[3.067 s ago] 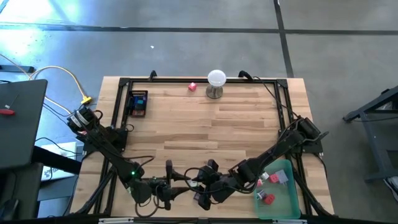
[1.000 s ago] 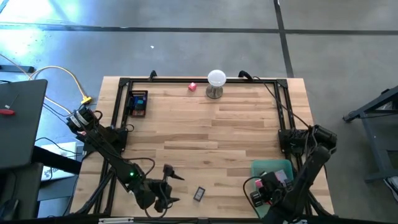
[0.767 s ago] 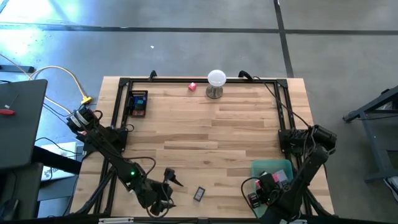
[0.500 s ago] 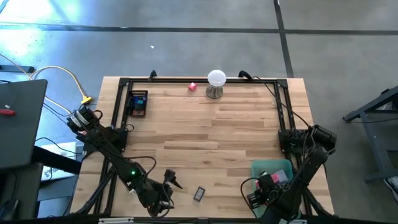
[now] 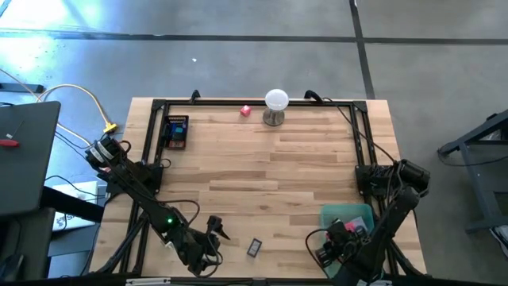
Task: Pick & Place Office items
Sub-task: Put the dark blue digital clock into the black bin
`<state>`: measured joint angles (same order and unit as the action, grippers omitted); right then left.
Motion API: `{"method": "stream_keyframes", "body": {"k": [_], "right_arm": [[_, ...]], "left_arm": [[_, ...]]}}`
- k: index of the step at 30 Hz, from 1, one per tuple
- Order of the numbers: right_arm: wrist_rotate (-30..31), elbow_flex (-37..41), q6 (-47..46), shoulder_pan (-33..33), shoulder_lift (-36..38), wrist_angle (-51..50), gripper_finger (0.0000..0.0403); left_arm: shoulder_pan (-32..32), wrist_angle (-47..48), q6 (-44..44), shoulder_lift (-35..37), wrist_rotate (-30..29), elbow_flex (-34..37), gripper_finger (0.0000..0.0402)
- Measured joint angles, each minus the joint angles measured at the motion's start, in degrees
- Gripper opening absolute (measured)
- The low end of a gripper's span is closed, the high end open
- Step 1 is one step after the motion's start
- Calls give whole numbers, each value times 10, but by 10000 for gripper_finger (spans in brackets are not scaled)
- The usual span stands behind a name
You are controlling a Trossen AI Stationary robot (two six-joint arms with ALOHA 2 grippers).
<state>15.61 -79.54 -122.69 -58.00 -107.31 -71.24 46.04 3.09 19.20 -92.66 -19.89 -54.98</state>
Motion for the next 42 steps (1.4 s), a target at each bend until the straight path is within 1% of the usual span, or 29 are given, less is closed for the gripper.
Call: {"method": "stream_keyframes", "body": {"k": [5,8,10,13,15,16,18,21,22,24,27,28,32,34,37,42], "right_arm": [[97,-44,33,-2,2,-58,188],[167,-69,95,-3,2,-67,188],[227,-82,162,-3,2,-51,188],[306,-85,269,3,2,4,188],[334,-85,335,9,2,51,188],[337,-86,365,13,2,77,188],[319,-86,438,24,1,136,188],[277,-86,582,46,1,217,188],[256,-86,622,56,1,245,188],[194,-86,684,77,1,288,188],[94,-86,733,112,0,335,188],[78,-86,743,121,0,347,188],[69,-86,793,144,0,388,191],[68,-86,819,152,0,409,203],[68,-86,871,158,0,437,240],[67,-85,955,162,-19,496,328]], "left_arm": [[0,0,7,0,8,0,394],[0,0,14,0,9,0,394],[0,0,15,0,9,0,394],[0,0,23,0,15,0,394],[0,-1,27,0,24,0,394],[0,-1,27,0,27,0,394],[0,0,27,0,34,0,394],[0,0,27,0,48,0,394],[0,-1,27,0,55,0,394],[0,0,27,0,64,0,394],[0,0,28,0,79,0,394],[0,0,30,0,87,0,394],[0,0,36,0,101,0,394],[0,2,36,0,109,0,394],[0,8,36,0,116,0,394],[0,11,36,0,116,0,394]]}}
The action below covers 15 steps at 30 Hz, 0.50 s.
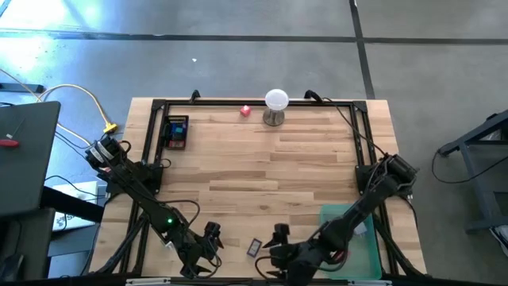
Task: Pick & Place Office items
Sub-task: Put the dark blue digital clock into the black bin
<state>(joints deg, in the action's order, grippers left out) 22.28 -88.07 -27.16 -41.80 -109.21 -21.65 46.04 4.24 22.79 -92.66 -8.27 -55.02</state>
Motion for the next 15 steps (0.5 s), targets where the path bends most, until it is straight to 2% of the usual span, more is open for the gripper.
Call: {"method": "stream_keyframes", "body": {"k": [3,5,8,11,13,15], "right_arm": [[-35,0,33,3,-8,19,378],[-47,0,45,4,-13,7,394],[-42,1,85,15,-14,2,384],[-35,0,195,30,-13,-4,367],[-7,0,249,37,-13,-8,359],[28,0,255,48,-13,-5,354]], "left_arm": [[0,1,1,0,1,0,394],[0,1,3,0,1,0,394],[0,2,11,0,2,0,394],[0,2,10,0,2,0,394],[0,2,10,0,2,0,394],[0,5,9,0,2,0,394]]}}
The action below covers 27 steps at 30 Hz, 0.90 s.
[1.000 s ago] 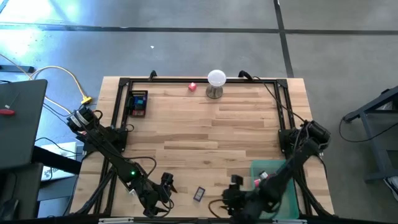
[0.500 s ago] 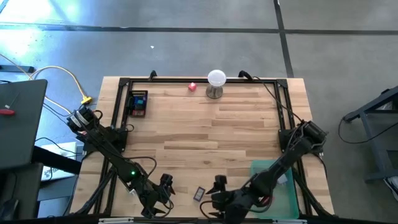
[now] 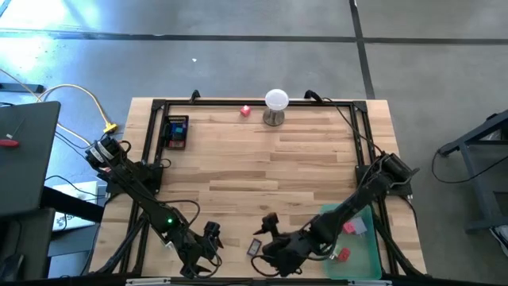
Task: Pick & Place Office items
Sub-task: Put the dark blue digital clock into the black bin
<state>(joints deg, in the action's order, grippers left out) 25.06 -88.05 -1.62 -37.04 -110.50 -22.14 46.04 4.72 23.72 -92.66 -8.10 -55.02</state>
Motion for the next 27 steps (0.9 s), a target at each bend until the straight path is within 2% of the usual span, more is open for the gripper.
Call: {"method": "stream_keyframes", "body": {"k": [4,8,14,18,21,27], "right_arm": [[-9,-7,37,21,-1,-23,349],[-3,-47,60,21,-19,-47,349],[-20,-176,66,24,-95,-211,349],[-69,-263,70,34,-167,-307,349],[-87,-292,95,38,-189,-330,349],[-88,-292,126,46,-194,-320,349]], "left_arm": [[0,10,-1,0,0,0,394],[0,18,-1,0,0,0,394],[0,24,-1,0,0,0,394],[0,29,1,0,-1,0,394],[0,31,2,0,0,0,394],[0,31,5,0,0,0,394]]}}
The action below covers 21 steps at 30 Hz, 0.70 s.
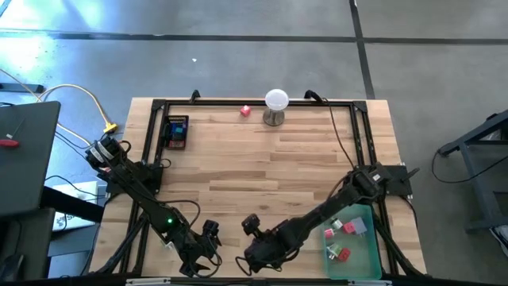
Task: Pick & Place Office items
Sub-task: Put the dark blue digital clock into the black bin
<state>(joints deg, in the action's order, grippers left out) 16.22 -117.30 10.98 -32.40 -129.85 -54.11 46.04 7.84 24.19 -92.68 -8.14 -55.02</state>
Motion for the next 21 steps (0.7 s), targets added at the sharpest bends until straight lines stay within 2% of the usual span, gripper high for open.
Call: {"method": "stream_keyframes", "body": {"k": [7,13,17,21], "right_arm": [[-51,0,-122,-1,2,33,349],[-111,0,-137,-2,2,114,349],[-106,0,-128,-3,3,95,349],[-103,0,-120,3,3,34,349]], "left_arm": [[0,6,-1,0,0,0,394],[0,7,1,0,0,0,394],[0,7,1,0,0,0,394],[0,7,2,0,0,0,394]]}}
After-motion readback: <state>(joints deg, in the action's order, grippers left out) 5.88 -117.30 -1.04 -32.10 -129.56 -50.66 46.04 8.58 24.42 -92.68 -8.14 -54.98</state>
